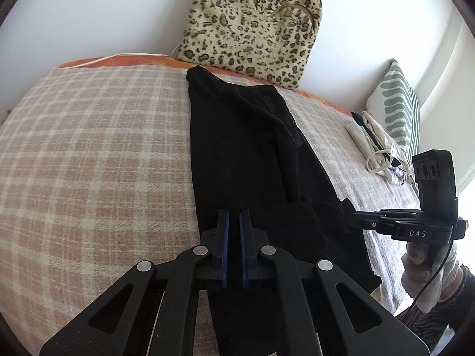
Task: Fold small clothes
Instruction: 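Open both tools and release the folded black strip onto the bed, then close both tools on the folded end of the black strip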
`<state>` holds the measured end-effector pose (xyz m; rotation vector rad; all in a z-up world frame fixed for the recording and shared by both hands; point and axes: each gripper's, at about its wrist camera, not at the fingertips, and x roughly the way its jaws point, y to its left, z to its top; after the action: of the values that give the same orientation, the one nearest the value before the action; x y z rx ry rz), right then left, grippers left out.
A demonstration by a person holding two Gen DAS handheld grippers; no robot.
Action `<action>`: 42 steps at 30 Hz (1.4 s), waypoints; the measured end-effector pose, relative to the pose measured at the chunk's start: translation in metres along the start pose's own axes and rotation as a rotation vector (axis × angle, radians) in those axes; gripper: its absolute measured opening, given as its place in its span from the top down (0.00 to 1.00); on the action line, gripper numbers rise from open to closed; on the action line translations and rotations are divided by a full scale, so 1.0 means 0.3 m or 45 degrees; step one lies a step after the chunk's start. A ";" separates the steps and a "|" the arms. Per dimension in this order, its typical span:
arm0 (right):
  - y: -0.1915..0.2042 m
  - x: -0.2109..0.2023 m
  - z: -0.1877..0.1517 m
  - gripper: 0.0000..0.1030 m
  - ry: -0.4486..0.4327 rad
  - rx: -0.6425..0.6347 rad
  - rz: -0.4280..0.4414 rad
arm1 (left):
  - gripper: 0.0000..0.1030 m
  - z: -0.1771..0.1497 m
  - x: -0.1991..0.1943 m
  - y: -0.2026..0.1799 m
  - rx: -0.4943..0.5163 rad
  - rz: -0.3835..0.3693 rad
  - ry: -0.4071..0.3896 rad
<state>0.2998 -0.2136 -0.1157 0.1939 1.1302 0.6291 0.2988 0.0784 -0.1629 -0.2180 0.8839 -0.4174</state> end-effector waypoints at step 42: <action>-0.093 -0.079 0.212 0.62 -0.157 0.112 -0.035 | 0.52 0.253 -0.090 0.181 -0.209 -0.036 -0.116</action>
<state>0.3600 -0.2390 -0.0825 0.2881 1.0405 0.5365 0.3574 0.1401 -0.1161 -0.3981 0.8266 -0.3586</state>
